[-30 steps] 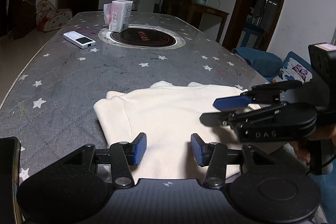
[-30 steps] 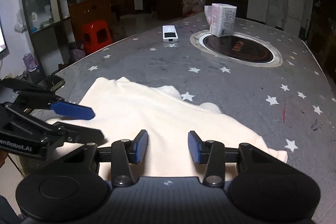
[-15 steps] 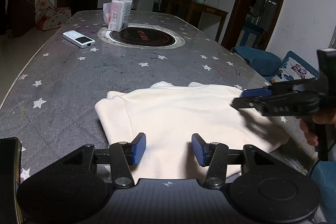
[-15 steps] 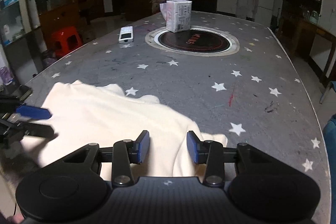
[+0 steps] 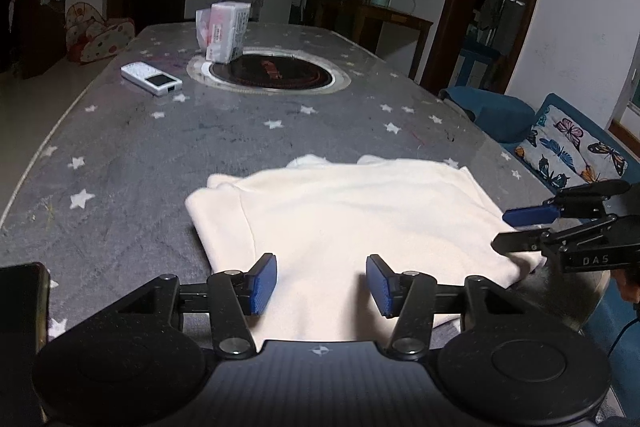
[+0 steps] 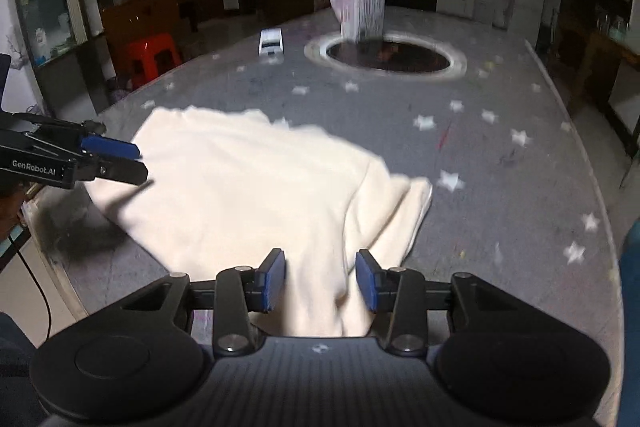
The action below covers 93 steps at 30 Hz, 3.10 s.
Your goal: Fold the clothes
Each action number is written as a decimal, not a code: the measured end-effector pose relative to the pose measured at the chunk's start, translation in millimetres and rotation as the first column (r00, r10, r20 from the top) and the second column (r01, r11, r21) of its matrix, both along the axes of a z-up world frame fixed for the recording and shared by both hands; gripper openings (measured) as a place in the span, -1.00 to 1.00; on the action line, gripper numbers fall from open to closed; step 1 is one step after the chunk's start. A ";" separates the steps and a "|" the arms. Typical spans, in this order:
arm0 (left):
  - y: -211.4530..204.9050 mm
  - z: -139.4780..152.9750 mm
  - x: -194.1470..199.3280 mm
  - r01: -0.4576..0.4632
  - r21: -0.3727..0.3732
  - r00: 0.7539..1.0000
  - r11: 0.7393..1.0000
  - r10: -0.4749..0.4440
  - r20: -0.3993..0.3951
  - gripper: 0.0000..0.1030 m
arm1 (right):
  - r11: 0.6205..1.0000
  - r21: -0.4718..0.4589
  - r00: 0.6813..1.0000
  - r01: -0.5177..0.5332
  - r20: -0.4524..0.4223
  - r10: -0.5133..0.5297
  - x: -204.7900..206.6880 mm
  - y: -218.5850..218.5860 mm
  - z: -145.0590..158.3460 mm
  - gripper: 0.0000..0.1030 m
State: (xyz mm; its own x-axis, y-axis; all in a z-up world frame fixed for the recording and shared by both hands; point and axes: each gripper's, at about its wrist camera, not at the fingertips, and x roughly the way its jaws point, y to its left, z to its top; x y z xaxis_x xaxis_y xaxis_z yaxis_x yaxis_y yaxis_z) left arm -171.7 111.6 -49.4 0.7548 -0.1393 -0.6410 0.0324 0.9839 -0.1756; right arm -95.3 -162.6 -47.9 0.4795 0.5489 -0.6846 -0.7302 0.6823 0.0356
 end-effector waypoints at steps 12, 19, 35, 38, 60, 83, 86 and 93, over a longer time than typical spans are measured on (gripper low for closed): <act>15.6 3.5 -7.6 -0.031 -0.031 1.000 0.999 0.031 0.004 0.05 | 0.994 -0.048 0.995 -0.098 0.010 0.099 -8.0 27.0 -0.9 -0.26; 34.7 -0.3 -3.4 -0.105 -0.043 0.994 0.994 0.104 -0.023 0.05 | 0.961 -0.096 0.963 -0.260 0.056 0.266 -27.3 62.4 14.1 -0.26; 86.8 8.8 -4.9 -0.234 -0.193 0.972 0.953 0.229 -0.048 0.15 | 0.816 -0.215 0.814 -0.536 0.123 0.568 -84.2 169.1 -3.4 -0.26; 93.2 7.8 -4.6 -0.246 -0.240 0.969 0.939 0.235 -0.074 0.29 | 0.812 -0.235 0.808 -0.534 0.140 0.572 -89.5 175.8 -8.2 -0.27; 88.9 -17.7 37.5 -0.279 -0.547 0.957 0.789 0.182 -0.226 0.26 | 0.911 0.040 0.909 -0.411 0.096 0.406 -55.0 134.9 28.0 -0.78; 69.8 -18.5 48.6 -0.241 -0.420 0.964 0.875 0.166 -0.209 -0.58 | 0.995 0.080 0.998 -0.058 0.005 0.058 10.0 48.0 16.7 -0.48; 67.9 -16.8 50.8 -0.234 -0.400 0.964 0.886 0.160 -0.210 -0.58 | 0.994 0.085 0.998 0.067 -0.015 -0.066 32.3 23.2 11.2 -0.45; 61.8 -12.6 55.8 -0.219 -0.347 0.966 0.912 0.152 -0.210 -0.58 | 0.964 0.096 0.966 0.248 -0.098 -0.239 72.6 -11.4 -13.2 -0.25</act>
